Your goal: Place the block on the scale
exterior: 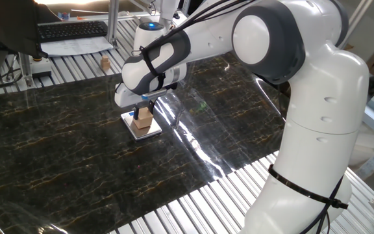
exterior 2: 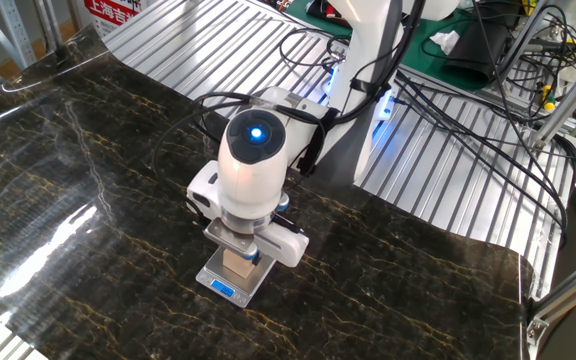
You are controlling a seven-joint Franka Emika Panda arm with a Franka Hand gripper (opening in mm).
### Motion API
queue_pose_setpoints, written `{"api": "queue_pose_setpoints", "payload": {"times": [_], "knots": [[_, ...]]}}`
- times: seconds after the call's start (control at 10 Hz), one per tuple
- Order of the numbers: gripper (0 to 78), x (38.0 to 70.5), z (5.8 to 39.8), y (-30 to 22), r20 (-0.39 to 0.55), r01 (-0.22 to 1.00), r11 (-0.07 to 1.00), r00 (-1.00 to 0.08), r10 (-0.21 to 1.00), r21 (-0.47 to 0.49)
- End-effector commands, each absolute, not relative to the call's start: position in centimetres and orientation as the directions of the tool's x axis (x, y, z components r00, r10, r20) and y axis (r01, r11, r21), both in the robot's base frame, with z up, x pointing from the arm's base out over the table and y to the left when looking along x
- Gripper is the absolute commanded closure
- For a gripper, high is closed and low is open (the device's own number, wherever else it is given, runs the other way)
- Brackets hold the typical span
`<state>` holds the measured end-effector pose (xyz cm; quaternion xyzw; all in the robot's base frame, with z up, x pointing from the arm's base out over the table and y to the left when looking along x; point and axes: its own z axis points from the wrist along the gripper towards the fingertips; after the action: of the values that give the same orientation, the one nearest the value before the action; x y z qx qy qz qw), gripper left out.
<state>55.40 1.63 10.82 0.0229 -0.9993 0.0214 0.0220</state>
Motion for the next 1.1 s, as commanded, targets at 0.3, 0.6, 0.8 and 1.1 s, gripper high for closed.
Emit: {"api": "queue_pose_setpoints", "payload": {"times": [0.3,0.6,0.8,1.1], "knots": [[76.4,55.51,10.96,1.61,0.039,-0.046,0.998,-0.998,-0.045,-0.043],[76.4,55.51,10.96,1.61,0.039,-0.049,0.998,-0.998,-0.047,-0.042],[76.4,55.51,10.94,1.62,0.04,-0.053,0.998,-0.998,-0.051,-0.038],[76.4,55.51,10.91,1.62,0.04,-0.051,0.998,-0.998,-0.049,-0.038]]}}
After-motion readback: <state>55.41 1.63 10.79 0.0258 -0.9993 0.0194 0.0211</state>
